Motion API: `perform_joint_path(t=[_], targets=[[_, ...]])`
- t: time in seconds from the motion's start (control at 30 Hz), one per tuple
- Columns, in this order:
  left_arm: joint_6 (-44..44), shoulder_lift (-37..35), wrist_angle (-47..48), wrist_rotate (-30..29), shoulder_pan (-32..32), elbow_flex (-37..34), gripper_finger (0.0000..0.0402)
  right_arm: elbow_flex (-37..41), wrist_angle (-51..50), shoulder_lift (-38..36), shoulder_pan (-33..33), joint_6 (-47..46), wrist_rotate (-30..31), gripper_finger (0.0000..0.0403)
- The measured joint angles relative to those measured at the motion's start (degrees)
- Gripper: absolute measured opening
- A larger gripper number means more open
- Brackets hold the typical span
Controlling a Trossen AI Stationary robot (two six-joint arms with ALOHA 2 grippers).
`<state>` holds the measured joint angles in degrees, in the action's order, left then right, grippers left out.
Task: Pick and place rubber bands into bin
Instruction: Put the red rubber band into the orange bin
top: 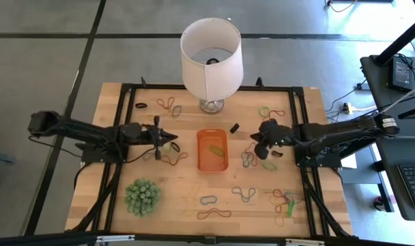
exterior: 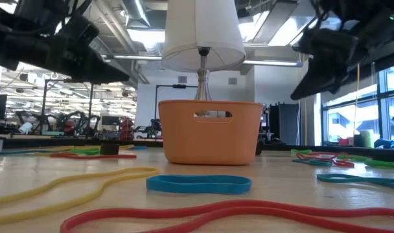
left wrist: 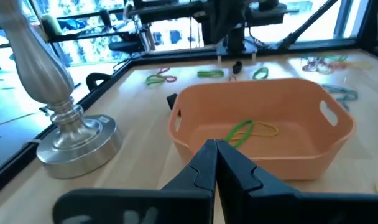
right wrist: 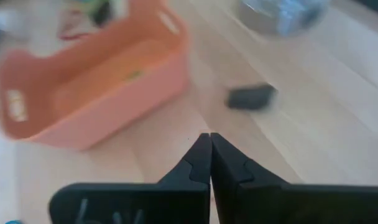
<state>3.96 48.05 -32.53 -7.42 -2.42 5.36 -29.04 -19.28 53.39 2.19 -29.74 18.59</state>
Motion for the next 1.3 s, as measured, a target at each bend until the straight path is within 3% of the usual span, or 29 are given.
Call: perform_joint_path(t=[0.17, 0.33, 0.53, 0.73, 1.07, 1.3], targets=[[-1.0, 0.0, -3.3, 4.2, -3.3, -2.7, 0.0001, -3.7, -9.1, 2.9, -3.0, -1.8, -0.2, 0.0017], [-3.0, 0.0, -3.3, 4.3, -5.0, -3.6, 0.0002, -3.7, -12.4, 4.0, -4.2, -5.6, -0.3, 0.0020], [-4.2, 0.0, -3.3, 3.3, -5.2, -3.8, 0.0002, -3.6, -26.6, 4.3, -4.7, -13.2, -0.9, 0.0020], [-4.9, -1.6, -3.3, 2.6, -5.2, -3.8, 0.0001, -3.6, -35.5, 4.3, -4.7, -18.2, -6.1, 0.0020], [-6.2, -7.7, 1.2, 2.6, -5.2, -3.8, 0.0001, -3.2, -25.4, 5.0, -4.6, -16.4, -6.2, 0.0020], [-7.1, -12.3, 5.4, 2.6, -5.2, -3.7, 0.0005, -1.1, -19.9, 9.7, -4.6, -14.8, -6.7, 0.0024]])
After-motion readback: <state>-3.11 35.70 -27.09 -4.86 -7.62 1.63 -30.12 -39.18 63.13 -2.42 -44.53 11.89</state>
